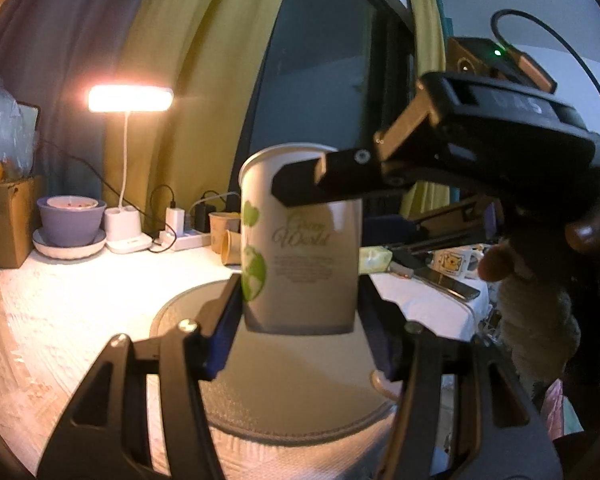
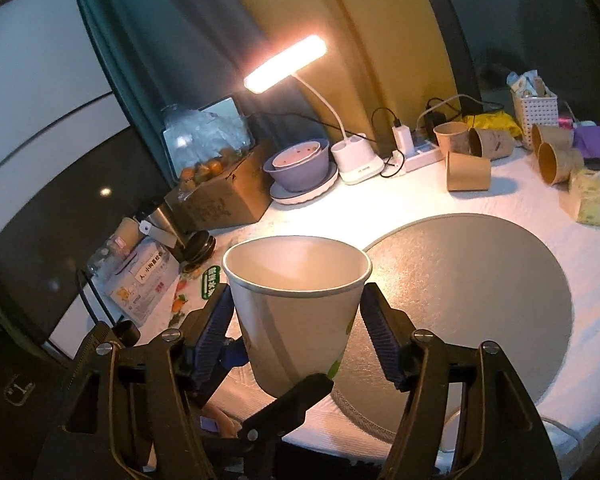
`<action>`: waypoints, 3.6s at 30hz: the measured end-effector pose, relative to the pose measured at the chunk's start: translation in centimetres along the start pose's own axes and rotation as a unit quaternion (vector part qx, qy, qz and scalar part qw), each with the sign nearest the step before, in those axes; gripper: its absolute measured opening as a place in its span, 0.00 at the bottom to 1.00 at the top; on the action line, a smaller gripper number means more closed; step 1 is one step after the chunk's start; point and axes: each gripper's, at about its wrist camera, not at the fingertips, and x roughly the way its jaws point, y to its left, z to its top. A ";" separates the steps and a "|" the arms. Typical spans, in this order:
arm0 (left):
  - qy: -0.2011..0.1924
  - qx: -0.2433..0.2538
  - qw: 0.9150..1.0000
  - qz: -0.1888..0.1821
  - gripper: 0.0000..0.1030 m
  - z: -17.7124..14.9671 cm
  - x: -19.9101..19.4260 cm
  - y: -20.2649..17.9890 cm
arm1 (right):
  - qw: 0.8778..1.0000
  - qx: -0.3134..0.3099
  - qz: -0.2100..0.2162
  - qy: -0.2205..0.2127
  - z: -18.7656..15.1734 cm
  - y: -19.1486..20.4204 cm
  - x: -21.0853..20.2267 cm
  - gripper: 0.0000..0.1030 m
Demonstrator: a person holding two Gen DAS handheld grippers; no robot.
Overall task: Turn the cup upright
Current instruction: 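Grasp the white cup with the right gripper while the left gripper releases it, then lower the white cup rim-up onto the grey mat with the right gripper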
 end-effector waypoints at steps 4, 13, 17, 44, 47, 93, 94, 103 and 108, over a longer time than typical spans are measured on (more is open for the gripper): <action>0.009 -0.005 1.000 0.001 0.55 -0.3 0.4 0.4 | 1.000 0.003 0.002 0.010 -0.1 -0.5 0.8 0.66; 0.051 -0.021 0.998 -0.008 0.71 -0.7 1.8 0.9 | 1.000 -0.011 -0.008 0.016 -0.4 -1.0 1.7 0.65; 0.067 -0.027 0.997 -0.008 0.81 -1.0 2.2 1.0 | 1.000 -0.018 -0.022 0.004 -0.4 -1.6 1.5 0.65; 0.175 -0.103 0.978 0.050 0.82 -1.0 6.8 7.0 | 0.972 -0.107 -0.209 -0.011 -0.7 -8.3 7.7 0.65; 0.176 -0.113 0.976 0.052 0.82 -1.1 6.8 7.3 | 0.972 -0.110 -0.208 -0.007 -0.5 -8.2 8.6 0.65; 0.208 -0.099 0.969 0.091 0.83 -1.4 8.0 6.9 | 0.961 -0.079 -0.264 0.000 -3.5 -9.8 5.2 0.67; 0.208 -0.096 0.969 0.092 0.83 -1.4 8.0 6.7 | 0.961 -0.076 -0.266 -0.001 -3.5 -9.9 4.9 0.70; 0.205 -0.075 0.972 0.087 0.82 -0.9 7.4 4.9 | 0.962 -0.065 -0.265 -0.002 -4.4 -9.5 3.2 0.70; 0.202 -0.067 0.974 0.082 0.83 -0.7 7.0 3.9 | 0.961 -0.061 -0.269 -0.001 -5.0 -9.2 2.2 0.70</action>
